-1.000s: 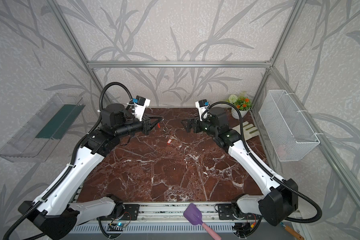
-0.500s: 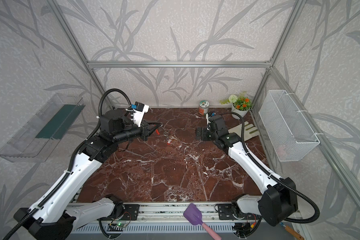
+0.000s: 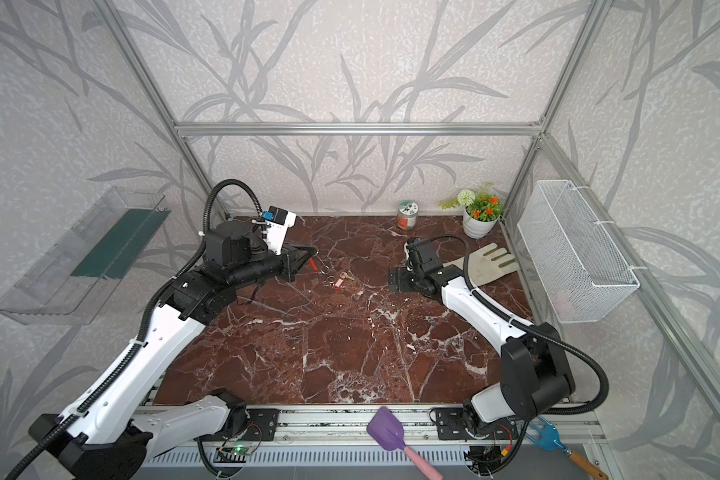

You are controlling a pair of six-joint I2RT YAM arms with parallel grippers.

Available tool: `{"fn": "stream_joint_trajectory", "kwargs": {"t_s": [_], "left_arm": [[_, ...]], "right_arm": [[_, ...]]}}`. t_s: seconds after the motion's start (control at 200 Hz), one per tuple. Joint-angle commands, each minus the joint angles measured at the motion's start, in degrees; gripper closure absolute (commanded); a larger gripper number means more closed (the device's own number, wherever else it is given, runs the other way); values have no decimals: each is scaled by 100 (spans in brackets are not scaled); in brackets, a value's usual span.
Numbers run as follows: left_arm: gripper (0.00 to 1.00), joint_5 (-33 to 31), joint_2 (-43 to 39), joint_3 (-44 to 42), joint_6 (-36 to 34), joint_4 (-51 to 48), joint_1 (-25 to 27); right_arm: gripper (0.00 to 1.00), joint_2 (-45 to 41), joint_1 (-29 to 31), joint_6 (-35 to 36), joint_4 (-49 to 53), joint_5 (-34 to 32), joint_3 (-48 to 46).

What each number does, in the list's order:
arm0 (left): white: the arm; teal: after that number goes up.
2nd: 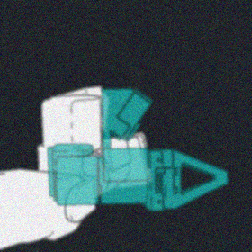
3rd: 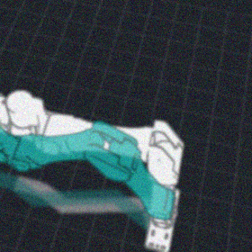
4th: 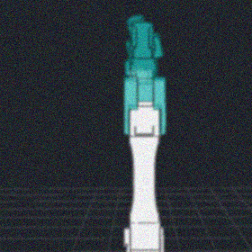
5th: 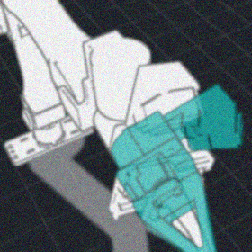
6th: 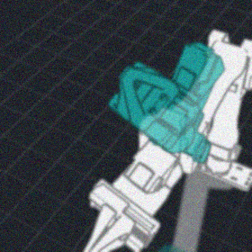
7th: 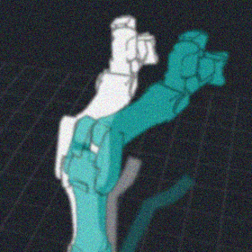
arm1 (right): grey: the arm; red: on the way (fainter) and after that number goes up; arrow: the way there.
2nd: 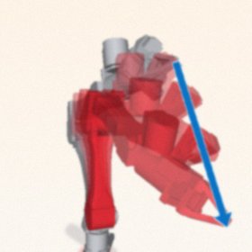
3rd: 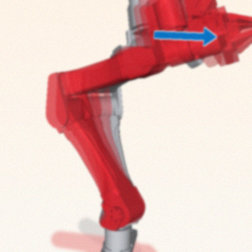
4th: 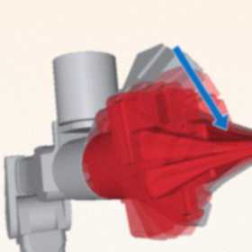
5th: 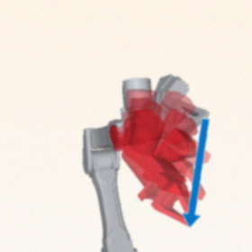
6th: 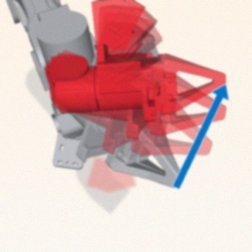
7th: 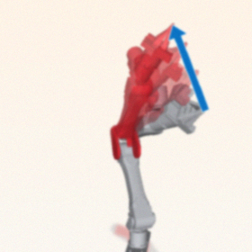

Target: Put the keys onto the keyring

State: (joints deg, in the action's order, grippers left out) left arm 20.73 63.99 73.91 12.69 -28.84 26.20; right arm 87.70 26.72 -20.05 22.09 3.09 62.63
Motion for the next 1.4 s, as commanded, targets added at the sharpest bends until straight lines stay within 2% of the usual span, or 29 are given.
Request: {"fn": "stream_joint_trajectory", "kwargs": {"t_s": [0.0,0.125,0.255,0.465,0.695,0.88,1.095,1.394], "left_arm": [[100,-360,-113,203,-122,-213,25],[100,-624,-233,193,-150,-395,12],[100,-734,-371,172,-130,-551,4],[100,-798,-581,100,-22,-727,6],[100,-1025,-824,18,-23,-921,0],[100,-1129,-945,-41,-30,-1041,4],[100,-1168,-1002,-70,-33,-1115,4],[100,-1165,-1061,-110,-50,-1172,7]], "right_arm": [[18,563,246,187,-135,325,595],[33,1400,487,265,-99,625,1255],[57,2380,686,202,-43,1147,2128],[62,3772,862,-1,483,1232,3655],[64,4660,862,-164,931,1132,4729],[70,5053,870,-278,1015,1290,5069],[72,5256,881,-307,1037,1289,5230],[100,5279,880,-310,1298,1141,5238]]}}
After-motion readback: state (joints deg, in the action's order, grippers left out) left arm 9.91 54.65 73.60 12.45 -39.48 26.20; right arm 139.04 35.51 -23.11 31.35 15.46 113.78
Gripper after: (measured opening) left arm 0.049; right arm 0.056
